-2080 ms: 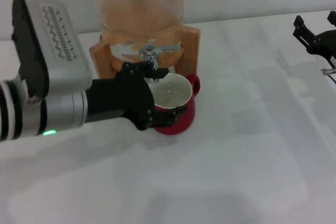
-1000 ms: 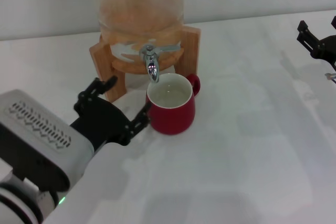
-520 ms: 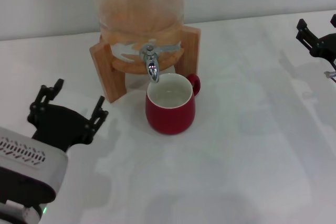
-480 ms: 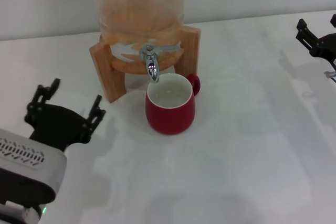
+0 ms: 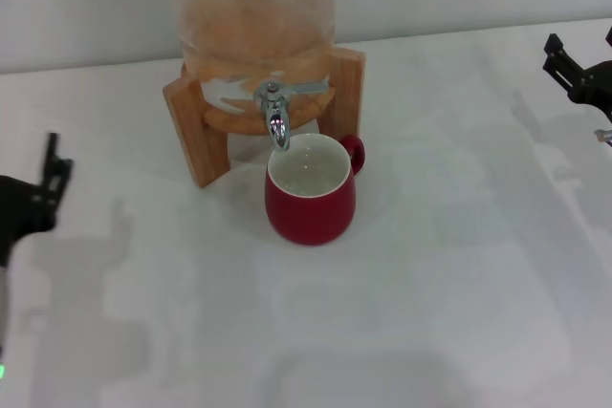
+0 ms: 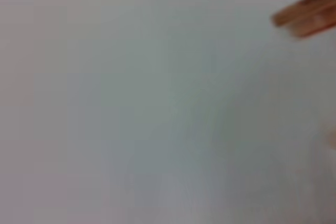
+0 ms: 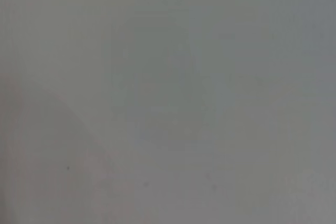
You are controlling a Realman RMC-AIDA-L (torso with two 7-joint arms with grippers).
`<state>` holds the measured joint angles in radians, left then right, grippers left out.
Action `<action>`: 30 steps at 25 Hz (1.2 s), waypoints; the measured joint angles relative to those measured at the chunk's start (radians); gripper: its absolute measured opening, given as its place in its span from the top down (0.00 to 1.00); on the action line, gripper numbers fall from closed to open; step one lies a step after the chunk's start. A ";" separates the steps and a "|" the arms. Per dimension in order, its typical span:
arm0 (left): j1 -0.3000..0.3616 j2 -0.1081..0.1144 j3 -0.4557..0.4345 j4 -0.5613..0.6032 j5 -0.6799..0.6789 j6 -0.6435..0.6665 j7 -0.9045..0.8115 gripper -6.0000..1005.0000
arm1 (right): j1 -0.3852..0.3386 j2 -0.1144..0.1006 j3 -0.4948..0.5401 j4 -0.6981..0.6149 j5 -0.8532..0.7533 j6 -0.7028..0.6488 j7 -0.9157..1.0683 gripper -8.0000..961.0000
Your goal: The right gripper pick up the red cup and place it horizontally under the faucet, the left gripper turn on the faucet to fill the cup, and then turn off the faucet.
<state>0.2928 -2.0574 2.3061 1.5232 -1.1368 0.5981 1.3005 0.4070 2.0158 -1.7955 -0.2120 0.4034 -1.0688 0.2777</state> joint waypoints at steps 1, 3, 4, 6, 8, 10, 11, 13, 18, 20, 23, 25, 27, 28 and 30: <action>-0.001 0.008 -0.009 0.000 0.001 0.012 -0.022 0.20 | 0.000 0.000 0.001 0.000 0.000 0.000 0.000 0.09; -0.006 0.022 -0.035 0.002 0.009 0.016 -0.069 0.20 | 0.001 0.000 0.001 0.000 0.000 0.000 0.000 0.09; -0.009 0.028 -0.047 0.002 0.016 0.015 -0.095 0.20 | 0.001 0.000 0.002 0.000 0.000 0.000 0.000 0.09; -0.014 0.045 -0.079 -0.001 0.035 0.011 -0.158 0.22 | 0.002 0.000 0.003 0.000 0.000 0.000 0.000 0.09; -0.015 0.058 -0.116 -0.002 0.053 0.006 -0.221 0.23 | 0.002 0.000 0.004 -0.001 0.000 0.000 0.000 0.09; -0.015 0.071 -0.160 -0.002 0.069 -0.006 -0.288 0.24 | 0.003 0.000 0.005 -0.002 0.002 0.002 0.000 0.09; -0.014 0.075 -0.185 -0.004 0.076 -0.012 -0.317 0.24 | 0.003 0.000 0.005 -0.003 0.003 0.002 0.000 0.09; -0.015 0.078 -0.234 -0.015 0.097 -0.023 -0.373 0.25 | 0.005 0.000 0.006 -0.003 0.005 0.005 0.000 0.09; -0.037 0.070 -0.389 -0.086 0.210 -0.047 -0.625 0.26 | 0.007 0.000 0.011 -0.005 0.015 0.007 0.000 0.09; -0.051 0.074 -0.447 -0.129 0.303 -0.052 -0.797 0.26 | 0.008 0.000 0.018 -0.006 0.020 0.008 -0.001 0.09; -0.074 0.079 -0.535 -0.201 0.491 -0.047 -1.095 0.26 | 0.010 0.000 0.029 -0.007 0.021 0.009 -0.002 0.09; -0.097 0.075 -0.602 -0.252 0.644 -0.039 -1.295 0.26 | 0.013 0.000 0.034 -0.007 0.021 0.009 -0.003 0.09; -0.123 0.072 -0.661 -0.300 0.784 -0.028 -1.466 0.26 | 0.017 0.000 0.035 -0.007 0.021 0.009 -0.004 0.09; -0.139 0.073 -0.686 -0.329 0.850 -0.013 -1.549 0.26 | 0.019 0.000 0.035 -0.007 0.021 0.009 -0.004 0.09; -0.170 0.078 -0.733 -0.390 0.964 0.031 -1.688 0.26 | 0.023 0.000 0.035 -0.007 0.021 0.009 -0.006 0.09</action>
<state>0.1225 -1.9798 1.5735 1.1328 -0.1725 0.6291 -0.3871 0.4296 2.0157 -1.7609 -0.2194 0.4246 -1.0599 0.2718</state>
